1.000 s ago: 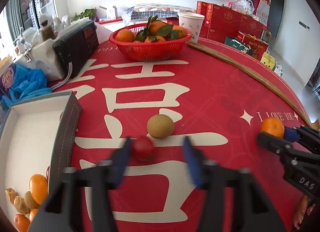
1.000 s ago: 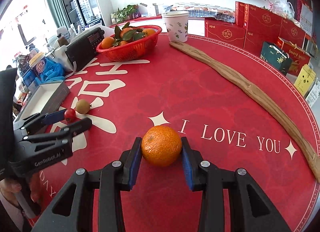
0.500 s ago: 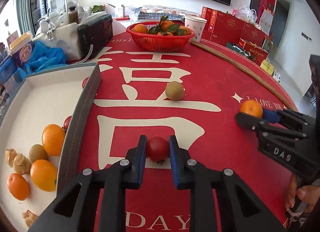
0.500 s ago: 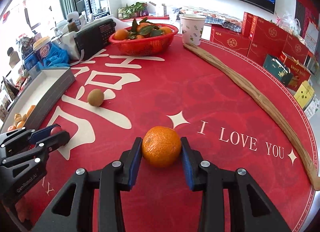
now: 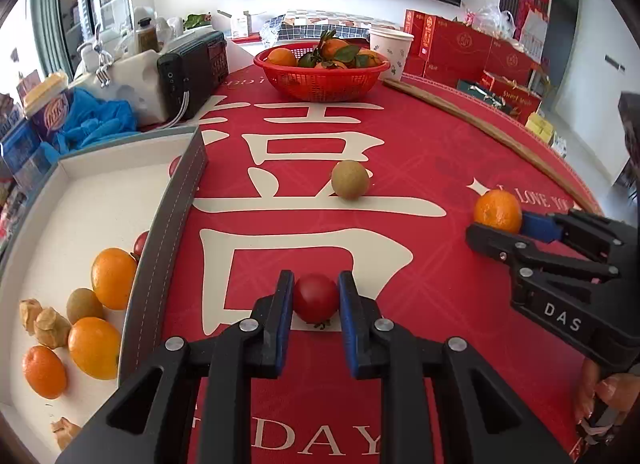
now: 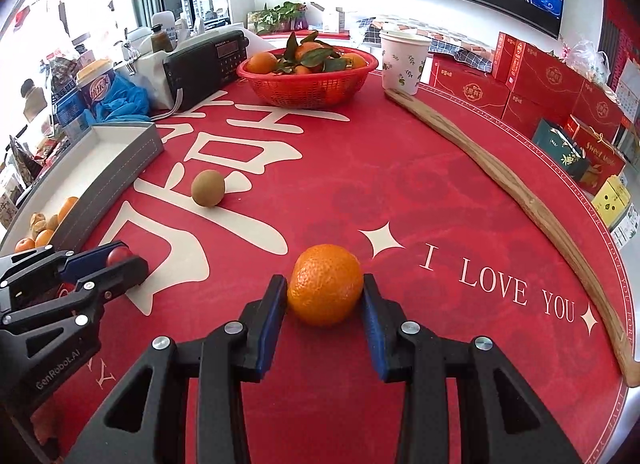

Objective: Organize fruits

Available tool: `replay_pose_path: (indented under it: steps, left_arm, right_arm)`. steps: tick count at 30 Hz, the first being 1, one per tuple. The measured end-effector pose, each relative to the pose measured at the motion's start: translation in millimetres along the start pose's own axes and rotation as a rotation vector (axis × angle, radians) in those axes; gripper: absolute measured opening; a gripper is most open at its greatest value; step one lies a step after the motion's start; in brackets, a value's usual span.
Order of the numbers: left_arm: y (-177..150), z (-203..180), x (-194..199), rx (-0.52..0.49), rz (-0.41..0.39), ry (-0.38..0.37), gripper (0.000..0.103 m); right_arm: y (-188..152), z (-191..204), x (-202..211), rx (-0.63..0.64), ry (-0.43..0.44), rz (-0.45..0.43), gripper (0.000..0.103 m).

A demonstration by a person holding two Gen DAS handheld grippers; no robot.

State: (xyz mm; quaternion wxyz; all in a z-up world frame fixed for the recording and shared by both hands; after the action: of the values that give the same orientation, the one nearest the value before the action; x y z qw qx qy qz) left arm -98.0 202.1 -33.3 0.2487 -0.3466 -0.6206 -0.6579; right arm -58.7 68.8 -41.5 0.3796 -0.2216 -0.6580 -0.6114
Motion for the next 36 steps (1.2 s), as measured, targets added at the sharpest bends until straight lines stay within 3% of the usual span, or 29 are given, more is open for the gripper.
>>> replay_pose_path:
  steps: [8, 10, 19, 36]
  left_arm:
    - [0, -3, -1, -0.013, 0.001, 0.020, 0.025]
    - [1, -4, -1, -0.015, 0.002, 0.021, 0.028]
    - [2, -10, -7, -0.003, 0.024, 0.020, 0.078]
    - [1, -10, -8, 0.008, 0.031, 0.010, 0.082]
  right_arm:
    - [2, 0, -2, 0.005, -0.009, 0.002, 0.039]
    - [3, 2, -3, 0.012, -0.009, 0.004, 0.047]
    - [11, 6, -11, 0.007, -0.022, 0.014, 0.049]
    - [11, 10, -11, 0.001, -0.040, 0.013, 0.049]
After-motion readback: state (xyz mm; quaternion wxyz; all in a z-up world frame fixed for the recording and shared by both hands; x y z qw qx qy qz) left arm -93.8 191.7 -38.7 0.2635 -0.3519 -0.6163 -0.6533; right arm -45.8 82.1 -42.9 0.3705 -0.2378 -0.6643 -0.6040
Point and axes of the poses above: each gripper's, at about its wrist camera, not at the fingertips, and x roughly against the way its jaws point, z to its left, y to its top, the point moved 6 cm from there along -x, roughly the way its jaws point, and after that the axes turned 1 degree about -x, right-handed, at the moved point
